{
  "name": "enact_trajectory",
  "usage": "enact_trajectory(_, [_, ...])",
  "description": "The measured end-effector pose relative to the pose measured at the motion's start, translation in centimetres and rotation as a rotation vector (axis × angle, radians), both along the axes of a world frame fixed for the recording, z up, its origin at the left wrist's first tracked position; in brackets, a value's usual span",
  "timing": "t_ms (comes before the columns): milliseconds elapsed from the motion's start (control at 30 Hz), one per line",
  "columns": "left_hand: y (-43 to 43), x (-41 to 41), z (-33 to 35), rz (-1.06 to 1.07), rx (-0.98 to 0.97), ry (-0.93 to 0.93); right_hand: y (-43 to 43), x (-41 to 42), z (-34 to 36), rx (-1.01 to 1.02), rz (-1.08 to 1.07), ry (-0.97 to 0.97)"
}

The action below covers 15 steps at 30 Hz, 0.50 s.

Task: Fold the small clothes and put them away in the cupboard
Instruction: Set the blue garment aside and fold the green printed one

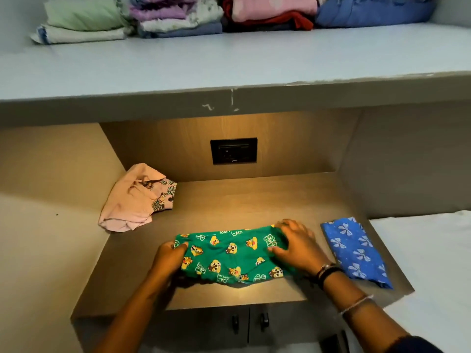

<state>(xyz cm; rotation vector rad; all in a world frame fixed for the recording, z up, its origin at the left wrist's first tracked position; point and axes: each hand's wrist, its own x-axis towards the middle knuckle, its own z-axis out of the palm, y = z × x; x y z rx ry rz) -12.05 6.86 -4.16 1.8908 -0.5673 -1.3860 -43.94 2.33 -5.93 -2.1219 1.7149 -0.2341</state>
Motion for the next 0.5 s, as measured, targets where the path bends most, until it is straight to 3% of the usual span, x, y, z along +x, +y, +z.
enact_trajectory(200, [-0.2,0.4,0.2,0.009,0.005,-0.012,5.6,8.4,-2.5,-0.077,0.313,0.107])
enact_trajectory(400, [-2.1,-0.2,1.1,-0.033,-0.043,-0.058,7.4,17.0,-0.9,-0.233,0.299,-0.024])
enact_trajectory(500, [-3.3,-0.7,2.1,-0.067,-0.061,-0.108,7.5,19.1,-0.1,-0.352,0.162,-0.109])
